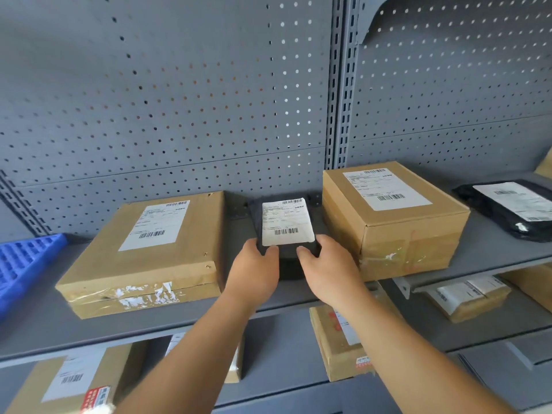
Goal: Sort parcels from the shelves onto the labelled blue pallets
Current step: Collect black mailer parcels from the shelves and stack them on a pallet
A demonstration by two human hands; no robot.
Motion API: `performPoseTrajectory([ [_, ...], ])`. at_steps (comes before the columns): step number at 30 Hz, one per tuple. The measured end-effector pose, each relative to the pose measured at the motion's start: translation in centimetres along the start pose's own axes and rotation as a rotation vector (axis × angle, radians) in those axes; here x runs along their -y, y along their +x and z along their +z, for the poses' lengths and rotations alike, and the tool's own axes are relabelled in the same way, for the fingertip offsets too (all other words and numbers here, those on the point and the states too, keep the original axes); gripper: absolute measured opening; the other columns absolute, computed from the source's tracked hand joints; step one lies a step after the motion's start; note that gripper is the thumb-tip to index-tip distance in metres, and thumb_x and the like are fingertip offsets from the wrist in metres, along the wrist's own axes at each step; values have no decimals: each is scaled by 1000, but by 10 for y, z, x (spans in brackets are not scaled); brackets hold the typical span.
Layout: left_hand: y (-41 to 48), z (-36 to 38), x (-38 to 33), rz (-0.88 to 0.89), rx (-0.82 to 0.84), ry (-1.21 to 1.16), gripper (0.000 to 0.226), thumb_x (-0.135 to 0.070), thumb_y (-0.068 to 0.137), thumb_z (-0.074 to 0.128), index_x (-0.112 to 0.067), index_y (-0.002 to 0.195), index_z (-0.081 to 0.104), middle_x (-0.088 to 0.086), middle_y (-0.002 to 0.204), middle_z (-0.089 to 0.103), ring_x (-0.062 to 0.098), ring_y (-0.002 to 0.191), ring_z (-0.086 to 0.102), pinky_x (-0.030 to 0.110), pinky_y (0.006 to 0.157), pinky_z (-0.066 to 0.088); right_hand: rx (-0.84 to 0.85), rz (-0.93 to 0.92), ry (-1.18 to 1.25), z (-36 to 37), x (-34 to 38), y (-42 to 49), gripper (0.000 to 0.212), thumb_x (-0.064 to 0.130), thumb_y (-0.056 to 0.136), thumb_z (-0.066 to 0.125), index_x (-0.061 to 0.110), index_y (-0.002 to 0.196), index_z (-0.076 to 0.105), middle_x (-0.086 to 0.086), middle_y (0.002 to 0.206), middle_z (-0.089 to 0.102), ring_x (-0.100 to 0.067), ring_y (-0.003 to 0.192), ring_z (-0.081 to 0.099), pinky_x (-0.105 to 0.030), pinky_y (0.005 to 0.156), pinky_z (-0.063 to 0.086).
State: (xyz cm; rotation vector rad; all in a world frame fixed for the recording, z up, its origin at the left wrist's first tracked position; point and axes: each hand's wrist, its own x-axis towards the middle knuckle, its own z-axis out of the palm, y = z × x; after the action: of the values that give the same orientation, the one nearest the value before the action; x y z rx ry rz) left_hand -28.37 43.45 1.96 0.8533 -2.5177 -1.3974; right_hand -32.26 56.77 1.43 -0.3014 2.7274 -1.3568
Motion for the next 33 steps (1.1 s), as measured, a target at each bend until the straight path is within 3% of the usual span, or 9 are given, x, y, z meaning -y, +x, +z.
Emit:
performPoseTrajectory([
  [5,-16,4,-2,-34,-65,-107,48,-38,99,49,-22,144,50,-12,106,65,4,88,61,26,69,42,-41,3,134,2,-4,-10,31,40,96,51,21,119,62,-3,107,62,-23,90,58,-40,84,51],
  [9,-28,3,-4,19,-130,-157,43,-37,98,52,-29,140,53,-24,73,61,-23,59,53,14,53,37,-77,-22,227,-1,-4,-17,39,41,95,55,25,130,59,3,123,56,-17,104,56,-39,96,48],
  [14,-44,-8,-11,73,-165,-193,51,-39,96,54,-29,146,49,-19,84,68,-7,60,62,21,57,43,-126,-84,319,-9,4,-24,35,39,96,55,23,126,62,1,121,63,-18,108,58,-46,100,48],
  [17,-53,-20,-12,138,-191,-200,52,-38,97,55,-27,147,48,-35,76,67,-14,63,60,15,60,44,-152,-123,384,-9,14,-34,32,40,95,55,29,124,63,9,118,66,-12,109,61,-44,97,51],
  [19,-59,-30,-12,182,-213,-208,49,-37,96,55,-28,144,50,-44,79,62,-11,62,61,17,59,44,-170,-149,438,-8,23,-41,27,38,94,58,32,119,64,11,114,68,-8,105,63,-41,95,53],
  [24,-78,-65,-4,254,-248,-277,29,-39,94,56,-42,122,60,-34,92,69,-6,73,65,25,68,48,-170,-220,507,2,53,-64,29,37,92,59,33,121,65,7,115,68,-8,105,64,-40,95,54],
  [29,-93,-118,21,316,-288,-344,33,-39,94,57,-42,126,61,-33,105,71,-11,93,66,15,73,47,-149,-289,553,30,96,-93,36,39,87,60,32,122,64,3,118,67,-11,109,64,-41,98,52],
  [31,-101,-144,37,326,-331,-361,23,-35,95,58,-46,115,62,-40,100,68,-16,91,64,5,69,46,-124,-309,570,48,116,-107,35,37,87,62,33,122,64,3,119,67,-8,107,65,-40,98,52],
  [33,-109,-173,55,315,-395,-354,26,-36,95,60,-42,121,63,-42,100,66,-19,90,62,-1,71,43,-94,-329,576,70,137,-122,35,37,87,62,34,122,64,4,119,67,-5,107,65,-38,98,52],
])
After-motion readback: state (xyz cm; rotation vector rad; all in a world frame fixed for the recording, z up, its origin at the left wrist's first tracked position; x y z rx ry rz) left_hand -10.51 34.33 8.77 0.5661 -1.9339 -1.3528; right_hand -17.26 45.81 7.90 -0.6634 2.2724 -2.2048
